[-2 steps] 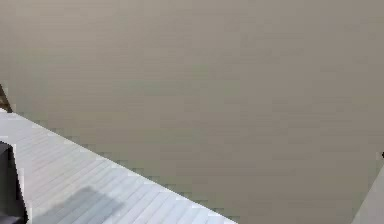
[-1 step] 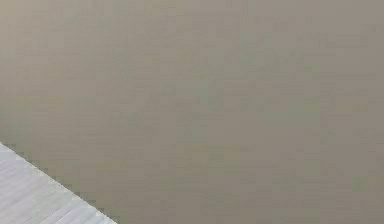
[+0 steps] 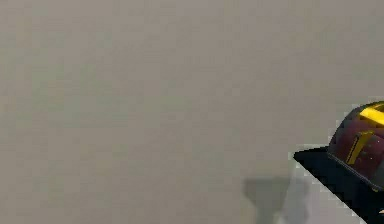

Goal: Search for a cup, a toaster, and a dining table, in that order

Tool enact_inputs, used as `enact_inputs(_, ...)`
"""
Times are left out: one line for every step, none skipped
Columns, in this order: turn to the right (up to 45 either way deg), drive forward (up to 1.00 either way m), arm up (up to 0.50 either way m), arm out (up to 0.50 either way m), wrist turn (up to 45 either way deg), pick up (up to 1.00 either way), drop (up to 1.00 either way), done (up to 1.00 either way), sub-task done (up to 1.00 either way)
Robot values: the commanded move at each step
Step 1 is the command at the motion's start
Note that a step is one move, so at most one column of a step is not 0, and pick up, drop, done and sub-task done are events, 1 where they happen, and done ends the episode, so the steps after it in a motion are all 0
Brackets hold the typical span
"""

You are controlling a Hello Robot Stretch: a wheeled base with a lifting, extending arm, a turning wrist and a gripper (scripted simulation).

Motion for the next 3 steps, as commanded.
enact_inputs(45.0,0.0,0.0,0.0,0.0,0.0,0.0,0.0,0.0)
enact_inputs(0.0,0.0,0.0,0.0,0.0,0.0,0.0,0.0,1.0)
enact_inputs(-45.0,0.0,0.0,0.0,0.0,0.0,0.0,0.0,0.0)
